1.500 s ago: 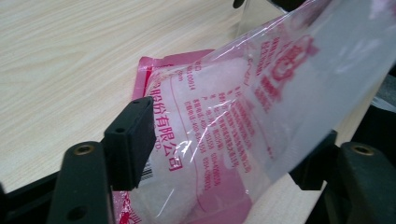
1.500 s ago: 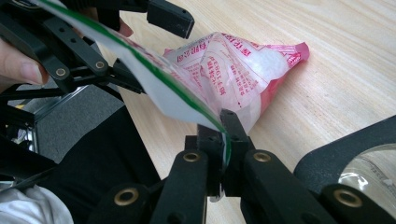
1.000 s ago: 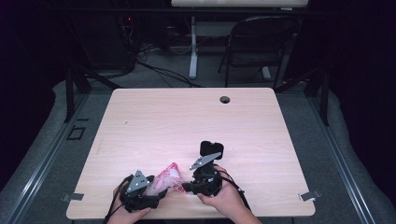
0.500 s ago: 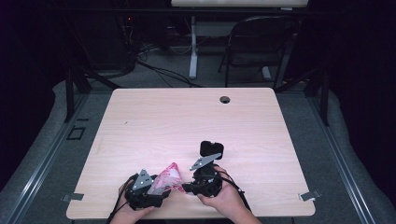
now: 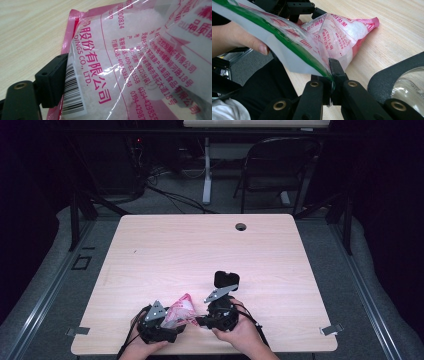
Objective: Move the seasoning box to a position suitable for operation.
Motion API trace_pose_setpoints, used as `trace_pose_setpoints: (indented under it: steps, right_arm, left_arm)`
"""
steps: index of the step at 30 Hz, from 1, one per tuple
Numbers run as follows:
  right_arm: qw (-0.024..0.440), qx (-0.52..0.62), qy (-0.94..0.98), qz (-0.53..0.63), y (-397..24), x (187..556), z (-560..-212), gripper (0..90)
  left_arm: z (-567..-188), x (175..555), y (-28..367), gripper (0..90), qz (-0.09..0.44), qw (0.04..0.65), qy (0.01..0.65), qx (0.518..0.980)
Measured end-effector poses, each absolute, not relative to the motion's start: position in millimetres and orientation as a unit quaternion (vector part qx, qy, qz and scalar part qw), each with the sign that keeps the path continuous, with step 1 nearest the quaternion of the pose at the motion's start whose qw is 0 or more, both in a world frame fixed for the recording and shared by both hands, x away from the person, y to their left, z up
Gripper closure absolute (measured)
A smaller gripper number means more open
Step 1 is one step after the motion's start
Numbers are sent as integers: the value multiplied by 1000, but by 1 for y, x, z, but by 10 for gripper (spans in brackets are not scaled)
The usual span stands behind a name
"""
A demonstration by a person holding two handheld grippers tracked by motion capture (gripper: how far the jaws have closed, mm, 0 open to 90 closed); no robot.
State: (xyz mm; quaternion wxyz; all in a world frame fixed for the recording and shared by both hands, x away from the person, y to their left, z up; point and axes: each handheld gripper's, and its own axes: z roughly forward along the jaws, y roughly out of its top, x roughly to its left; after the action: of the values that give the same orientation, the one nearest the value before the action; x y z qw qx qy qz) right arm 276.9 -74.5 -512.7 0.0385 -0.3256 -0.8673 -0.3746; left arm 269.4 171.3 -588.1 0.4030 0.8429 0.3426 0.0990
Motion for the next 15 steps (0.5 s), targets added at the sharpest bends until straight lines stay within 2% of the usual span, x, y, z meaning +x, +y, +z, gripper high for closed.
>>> trace_pose_setpoints:
  steps: [9,15]
  right_arm:
    - [39,-333,-861,-382,-74,277,-513,895]
    - [39,-330,-864,-378,-75,278,-513,895]
  left_arm:
    - [-588,266,168,158,111,395,341,846]
    - [-586,262,167,192,132,392,348,841]
